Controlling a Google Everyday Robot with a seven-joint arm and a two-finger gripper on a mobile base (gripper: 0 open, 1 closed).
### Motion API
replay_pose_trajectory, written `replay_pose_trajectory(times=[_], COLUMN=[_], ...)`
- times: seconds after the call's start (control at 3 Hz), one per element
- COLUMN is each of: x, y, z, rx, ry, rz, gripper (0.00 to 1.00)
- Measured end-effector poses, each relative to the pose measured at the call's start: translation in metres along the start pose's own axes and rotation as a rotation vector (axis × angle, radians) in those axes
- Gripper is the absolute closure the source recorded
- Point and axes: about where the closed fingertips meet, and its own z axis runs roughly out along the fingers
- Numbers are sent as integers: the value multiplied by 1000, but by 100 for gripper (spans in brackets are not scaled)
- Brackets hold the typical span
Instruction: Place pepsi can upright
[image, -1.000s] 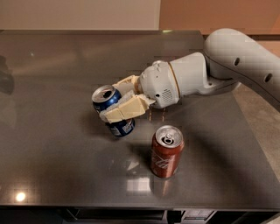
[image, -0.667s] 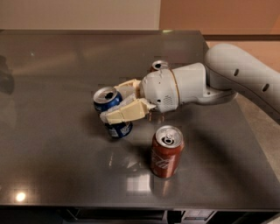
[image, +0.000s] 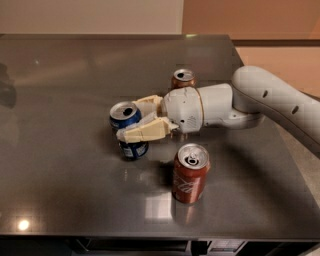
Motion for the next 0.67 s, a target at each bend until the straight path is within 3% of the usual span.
replay_pose_trajectory(times=[0.67], x=[17], y=[-1], z=[-2], rx=[1], ry=[-70], rz=[26], gripper=[61])
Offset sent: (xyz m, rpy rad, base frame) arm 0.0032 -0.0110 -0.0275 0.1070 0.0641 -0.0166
